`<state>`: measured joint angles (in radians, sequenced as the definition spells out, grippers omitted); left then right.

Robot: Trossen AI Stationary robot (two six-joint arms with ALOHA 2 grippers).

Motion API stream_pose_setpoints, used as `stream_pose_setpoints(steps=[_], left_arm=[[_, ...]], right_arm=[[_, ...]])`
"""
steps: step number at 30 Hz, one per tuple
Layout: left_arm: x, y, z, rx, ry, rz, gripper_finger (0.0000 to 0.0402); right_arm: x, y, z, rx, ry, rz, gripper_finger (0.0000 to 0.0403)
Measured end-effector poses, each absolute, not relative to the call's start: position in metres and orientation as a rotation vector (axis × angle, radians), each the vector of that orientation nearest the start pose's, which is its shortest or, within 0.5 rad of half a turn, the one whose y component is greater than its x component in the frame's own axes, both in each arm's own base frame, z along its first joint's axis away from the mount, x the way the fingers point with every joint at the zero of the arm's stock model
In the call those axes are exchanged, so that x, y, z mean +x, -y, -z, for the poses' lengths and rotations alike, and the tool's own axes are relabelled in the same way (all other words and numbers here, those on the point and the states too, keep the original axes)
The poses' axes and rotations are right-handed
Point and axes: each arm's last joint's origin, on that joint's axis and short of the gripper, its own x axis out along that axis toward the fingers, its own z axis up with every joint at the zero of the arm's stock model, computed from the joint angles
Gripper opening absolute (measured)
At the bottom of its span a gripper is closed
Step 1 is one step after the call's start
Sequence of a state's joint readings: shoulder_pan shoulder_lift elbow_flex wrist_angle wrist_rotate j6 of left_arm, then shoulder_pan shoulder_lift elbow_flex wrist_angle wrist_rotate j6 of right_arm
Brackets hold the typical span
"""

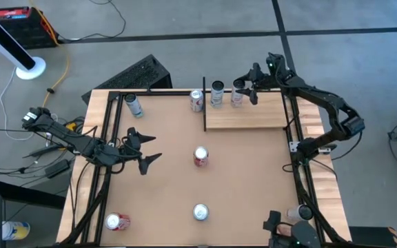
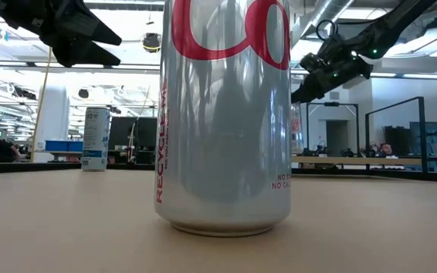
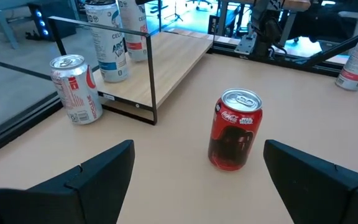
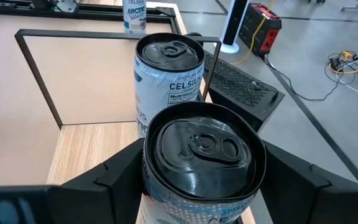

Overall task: Place canned beverage on shelf
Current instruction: Put the top silver and pink soda can on the shelf

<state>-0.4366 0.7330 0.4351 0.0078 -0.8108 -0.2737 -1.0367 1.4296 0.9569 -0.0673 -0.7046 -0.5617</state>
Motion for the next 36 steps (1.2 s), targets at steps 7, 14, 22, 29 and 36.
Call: stream_pose_setpoints(steps=[7,14,22,29,36], left_arm=[[0.1535,0.0485,-0.2405,-0.099,-0.183,-0.402,0.0341],[0.1535,0.0484,-0.2403,-0.097,-0.185,-0.402,0.0341],[0.1535,0.0484,-0.2403,-0.09,-0.187,-0.401,0.0341],[0.1535,0.0484,-0.2403,-0.09,-0.187,-0.401,0.0341],[0.1535,0.0484,-0.2402,-0.091,-0.187,-0.401,0.0341]], right_arm=[[0.172,0.2527,-0.2603,-0.134,-0.427,0.213,0.0281],[0.1717,0.2525,-0.26,-0.134,-0.431,0.213,0.0281],[0.1714,0.2523,-0.2592,-0.136,-0.44,0.213,0.0281],[0.171,0.2523,-0.2584,-0.129,-0.453,0.224,0.0308],[0.1709,0.2521,-0.2596,-0.127,-0.448,0.226,0.0351]])
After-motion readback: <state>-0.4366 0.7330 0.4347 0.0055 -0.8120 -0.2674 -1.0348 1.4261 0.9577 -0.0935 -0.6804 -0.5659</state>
